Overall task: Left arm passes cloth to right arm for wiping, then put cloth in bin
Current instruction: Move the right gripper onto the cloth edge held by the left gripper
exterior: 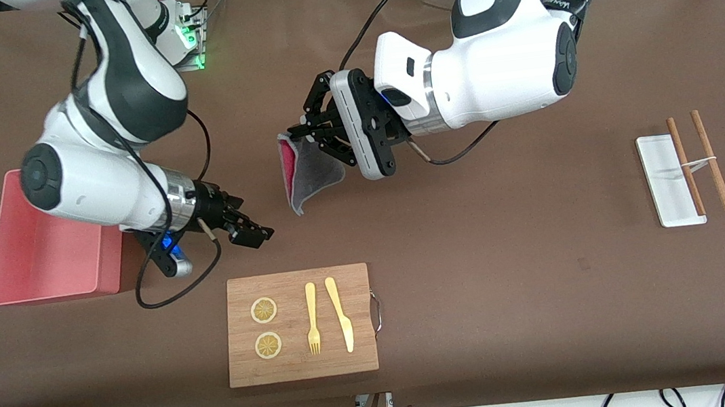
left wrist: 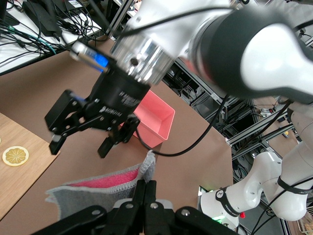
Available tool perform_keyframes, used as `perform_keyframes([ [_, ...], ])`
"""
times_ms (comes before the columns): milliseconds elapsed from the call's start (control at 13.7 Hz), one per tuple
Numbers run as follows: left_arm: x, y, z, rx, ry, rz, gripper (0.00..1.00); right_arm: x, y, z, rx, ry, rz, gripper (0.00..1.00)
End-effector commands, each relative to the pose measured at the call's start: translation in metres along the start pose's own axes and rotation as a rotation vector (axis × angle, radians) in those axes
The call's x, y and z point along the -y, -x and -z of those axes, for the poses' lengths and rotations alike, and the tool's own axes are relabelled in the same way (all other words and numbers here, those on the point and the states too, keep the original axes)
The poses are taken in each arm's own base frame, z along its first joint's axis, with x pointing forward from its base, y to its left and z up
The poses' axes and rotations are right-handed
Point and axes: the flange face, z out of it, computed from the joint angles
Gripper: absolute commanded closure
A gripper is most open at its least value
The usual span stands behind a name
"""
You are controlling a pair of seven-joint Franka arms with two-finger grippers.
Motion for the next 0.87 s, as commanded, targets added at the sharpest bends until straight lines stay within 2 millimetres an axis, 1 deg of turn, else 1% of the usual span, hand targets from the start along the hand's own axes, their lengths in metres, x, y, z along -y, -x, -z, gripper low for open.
perform_keyframes([
  [0, -0.002, -0.003, 0.005, -0.024, 0.02, -0.017, 1.0, 0.005, 0.016, 0.031, 0.039, 0.007, 0.063, 0.0],
  [146, -0.003, -0.003, 0.006, -0.025, 0.018, -0.018, 1.0, 0.013, 0.03, 0.047, 0.047, -0.014, 0.089, 0.0],
  [218, -0.002, -0.003, 0.006, -0.024, 0.019, -0.016, 1.0, 0.018, 0.04, 0.05, 0.078, -0.038, 0.092, 0.0],
  [364, -0.002, -0.003, 0.006, -0.024, 0.019, -0.016, 1.0, 0.02, 0.043, 0.053, 0.096, -0.056, 0.093, 0.0],
  [800, -0.002, -0.003, 0.007, -0.025, 0.017, -0.017, 1.0, 0.026, 0.058, 0.044, 0.124, -0.055, 0.12, 0.0],
])
